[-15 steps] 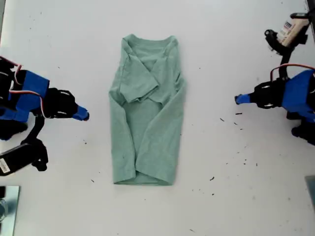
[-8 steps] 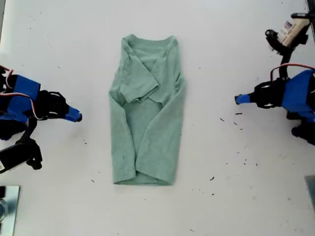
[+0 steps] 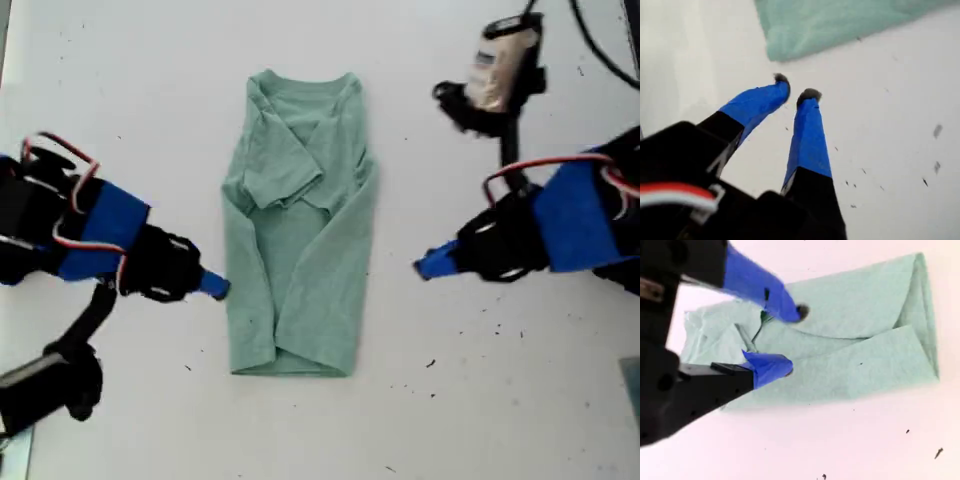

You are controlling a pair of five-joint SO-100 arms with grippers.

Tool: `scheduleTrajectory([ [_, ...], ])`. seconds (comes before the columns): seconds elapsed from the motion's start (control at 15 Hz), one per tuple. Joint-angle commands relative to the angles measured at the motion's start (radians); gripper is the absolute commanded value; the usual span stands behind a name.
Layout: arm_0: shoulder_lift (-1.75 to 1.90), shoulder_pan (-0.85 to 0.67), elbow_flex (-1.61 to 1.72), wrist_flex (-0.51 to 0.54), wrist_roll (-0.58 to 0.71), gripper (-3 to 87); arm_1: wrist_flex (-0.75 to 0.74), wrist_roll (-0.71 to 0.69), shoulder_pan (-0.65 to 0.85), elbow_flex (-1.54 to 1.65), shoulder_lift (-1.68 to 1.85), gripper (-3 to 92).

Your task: Fold t shirt

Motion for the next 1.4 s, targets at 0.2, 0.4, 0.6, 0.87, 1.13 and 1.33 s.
scheduleTrajectory([
  [0.2,-0.130,0.038,-0.147,0.017,0.026,33.0,0.075,0.006,-0.060,-0.586,-0.546,34.1],
  [0.4,-0.285,0.058,-0.140,0.014,-0.002,34.4,0.092,0.084,-0.081,-0.693,-0.755,34.4],
  [0.6,-0.425,0.089,-0.167,-0.072,0.005,32.7,0.044,0.130,-0.097,-0.701,-0.891,33.6],
  [0.87,-0.701,0.160,-0.356,-0.077,0.017,28.6,-0.012,0.176,-0.118,-0.723,-1.081,31.7],
  [1.13,-0.963,0.158,-0.733,0.098,0.083,-0.1,-0.003,0.213,-0.143,-0.758,-1.152,2.6],
  [1.33,-0.847,0.161,-0.733,0.014,0.137,-0.1,-0.005,0.101,-0.153,-0.818,-1.081,2.7],
])
